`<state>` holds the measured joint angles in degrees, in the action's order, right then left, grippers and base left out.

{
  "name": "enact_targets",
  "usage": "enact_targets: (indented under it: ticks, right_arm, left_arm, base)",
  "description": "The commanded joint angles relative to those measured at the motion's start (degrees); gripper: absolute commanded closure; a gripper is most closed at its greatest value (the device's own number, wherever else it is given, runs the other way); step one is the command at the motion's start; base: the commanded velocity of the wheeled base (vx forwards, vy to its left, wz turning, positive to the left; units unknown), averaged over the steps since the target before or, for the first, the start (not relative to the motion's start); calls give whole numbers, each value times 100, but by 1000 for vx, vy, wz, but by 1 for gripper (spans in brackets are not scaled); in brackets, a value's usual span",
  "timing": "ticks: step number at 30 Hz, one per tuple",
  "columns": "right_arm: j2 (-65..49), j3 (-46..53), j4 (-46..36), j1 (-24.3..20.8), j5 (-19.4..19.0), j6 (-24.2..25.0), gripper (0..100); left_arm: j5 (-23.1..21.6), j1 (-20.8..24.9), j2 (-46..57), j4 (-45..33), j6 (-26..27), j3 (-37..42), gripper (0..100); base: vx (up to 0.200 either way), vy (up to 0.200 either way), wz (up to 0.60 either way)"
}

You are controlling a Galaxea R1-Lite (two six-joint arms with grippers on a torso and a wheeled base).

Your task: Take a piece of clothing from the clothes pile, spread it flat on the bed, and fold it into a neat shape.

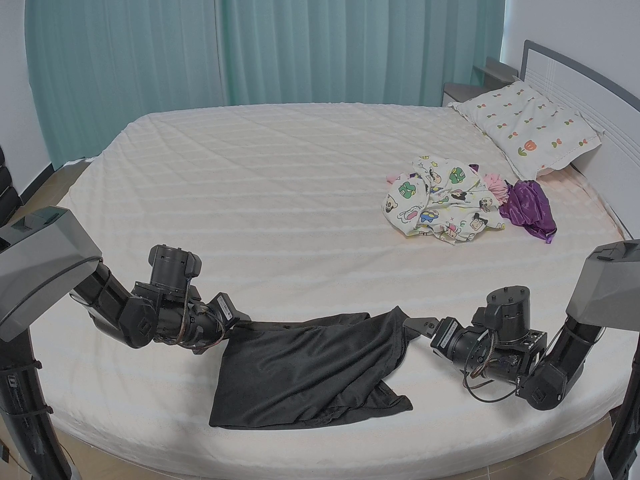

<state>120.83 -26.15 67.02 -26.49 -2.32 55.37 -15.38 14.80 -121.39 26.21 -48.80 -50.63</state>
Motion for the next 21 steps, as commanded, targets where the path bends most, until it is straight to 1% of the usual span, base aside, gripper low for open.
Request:
enact_targets:
  ticks: [1,6,8,13,17,19,21]
  right_arm:
    - [-130,57,4,-102,-14,0,0]
    - [-69,66,4,-163,-14,-9,0]
    - [-60,84,-5,-190,-23,-9,0]
    - [-60,136,4,-374,-76,-35,0]
    - [-69,136,4,-550,-94,-193,0]
    - [-77,110,4,-717,-94,-299,0]
    - [-69,92,4,-761,-94,-343,0]
  left_arm:
    - [0,-12,-16,-11,-16,27,100]
    - [88,-65,-33,-11,-7,53,100]
    - [150,-170,-7,-19,-24,88,100]
    - [203,-302,10,-11,-60,202,100]
    - [203,-425,-7,-2,-183,255,100]
    - [203,-496,-7,-2,-279,246,100]
    - [203,-522,-16,-2,-288,246,100]
  base:
    - [0,0,0]
    - [0,0,0]
    - [0,0,0]
    - [0,0,0]
    - [0,0,0]
    - [0,0,0]
    - [0,0,0]
